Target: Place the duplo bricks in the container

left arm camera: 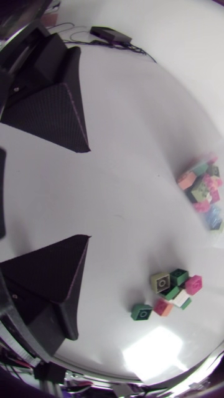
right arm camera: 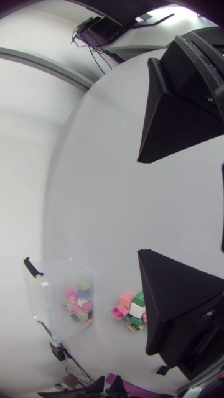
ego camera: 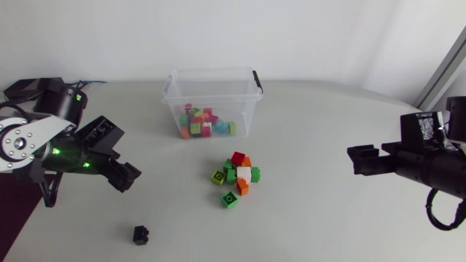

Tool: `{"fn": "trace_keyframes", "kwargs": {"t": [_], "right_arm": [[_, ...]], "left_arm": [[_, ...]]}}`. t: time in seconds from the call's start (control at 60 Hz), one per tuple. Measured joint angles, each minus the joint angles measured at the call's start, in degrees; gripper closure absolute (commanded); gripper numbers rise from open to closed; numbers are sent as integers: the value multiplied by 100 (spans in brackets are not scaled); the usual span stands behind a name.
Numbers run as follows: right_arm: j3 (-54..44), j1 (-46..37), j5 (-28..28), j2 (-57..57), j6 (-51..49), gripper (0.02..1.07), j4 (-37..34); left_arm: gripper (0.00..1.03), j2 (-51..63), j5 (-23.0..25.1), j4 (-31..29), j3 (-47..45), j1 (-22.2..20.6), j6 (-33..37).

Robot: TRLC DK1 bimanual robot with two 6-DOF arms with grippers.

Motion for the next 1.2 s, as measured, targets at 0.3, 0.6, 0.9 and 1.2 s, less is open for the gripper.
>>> {"fn": "trace_keyframes", "kwargs": {"t": [0.3,0.6,0.9,1.2], "right_arm": [[280,264,-658,566,-247,7,-684],[595,612,-835,1147,-1346,7,-1180],[595,1204,-1049,1182,-1469,7,-1314],[595,1777,-1062,1176,-1510,7,-1311]], "left_arm": [[15,282,463,-1451,22,-380,1602],[21,334,625,-1974,-295,-745,2332],[27,551,625,-1779,-651,-984,2627],[49,1058,581,-977,-839,-1019,2806]]}}
